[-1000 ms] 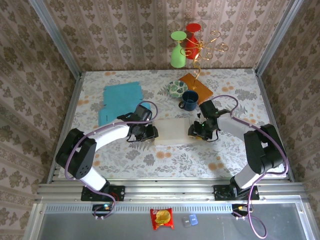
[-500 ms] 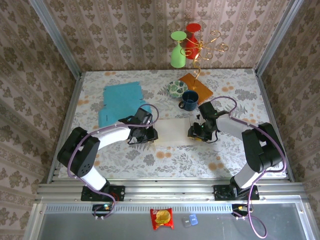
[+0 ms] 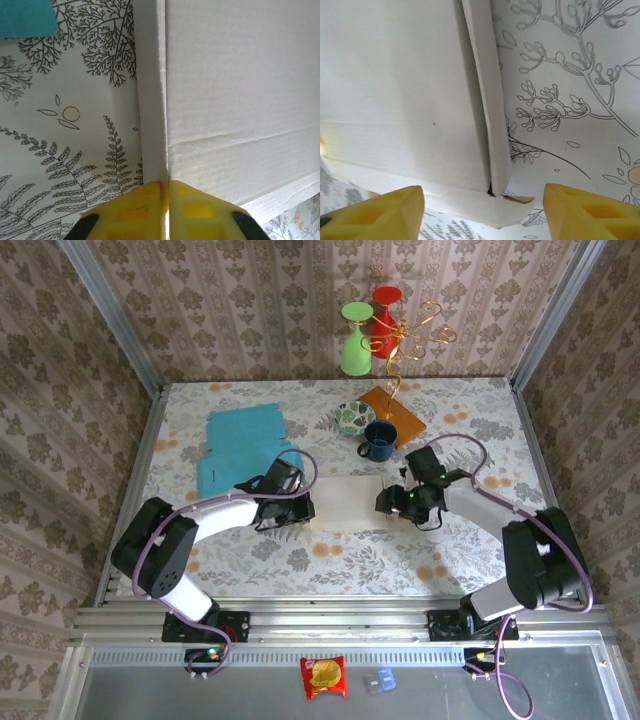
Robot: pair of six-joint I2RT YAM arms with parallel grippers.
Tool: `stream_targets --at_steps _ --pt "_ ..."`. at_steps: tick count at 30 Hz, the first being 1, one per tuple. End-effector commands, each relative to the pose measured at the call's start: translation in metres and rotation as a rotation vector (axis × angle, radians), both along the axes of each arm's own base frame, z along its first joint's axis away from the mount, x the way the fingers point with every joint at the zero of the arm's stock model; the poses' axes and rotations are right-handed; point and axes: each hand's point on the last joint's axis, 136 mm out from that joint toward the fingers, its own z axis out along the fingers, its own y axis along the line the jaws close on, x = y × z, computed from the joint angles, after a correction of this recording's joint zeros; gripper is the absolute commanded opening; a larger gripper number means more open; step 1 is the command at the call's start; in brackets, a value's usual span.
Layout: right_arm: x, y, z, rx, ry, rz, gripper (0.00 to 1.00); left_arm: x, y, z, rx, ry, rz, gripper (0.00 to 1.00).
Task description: Fold the paper box
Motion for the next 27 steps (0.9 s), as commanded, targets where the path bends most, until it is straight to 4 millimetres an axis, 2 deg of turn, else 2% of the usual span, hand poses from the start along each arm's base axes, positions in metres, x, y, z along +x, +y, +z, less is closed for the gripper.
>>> stream_targets --at_steps 1,8,15,19,27 --pt "0.011 -0.002 0.011 0.079 -0.062 -0.038 0.72 -0.010 0.012 -0.016 0.036 0.025 -0.015 0.07" --pt "0.026 -0.004 0.009 0.203 -0.064 -0.071 0.80 -0.010 0.020 -0.021 0.023 0.024 0.003 0.04" --pt "0.039 0.010 0.003 0.312 -0.043 -0.036 0.84 -0.010 0.028 -0.024 0.013 0.025 0.021 0.01" --pt "0.042 0.021 -0.001 0.388 -0.025 -0.023 0.81 -0.011 0.031 -0.027 0.010 0.030 0.025 0.00" --pt "0.050 0.046 0.011 0.519 -0.044 -0.005 0.69 -0.012 0.031 -0.030 -0.018 0.034 0.027 0.00"
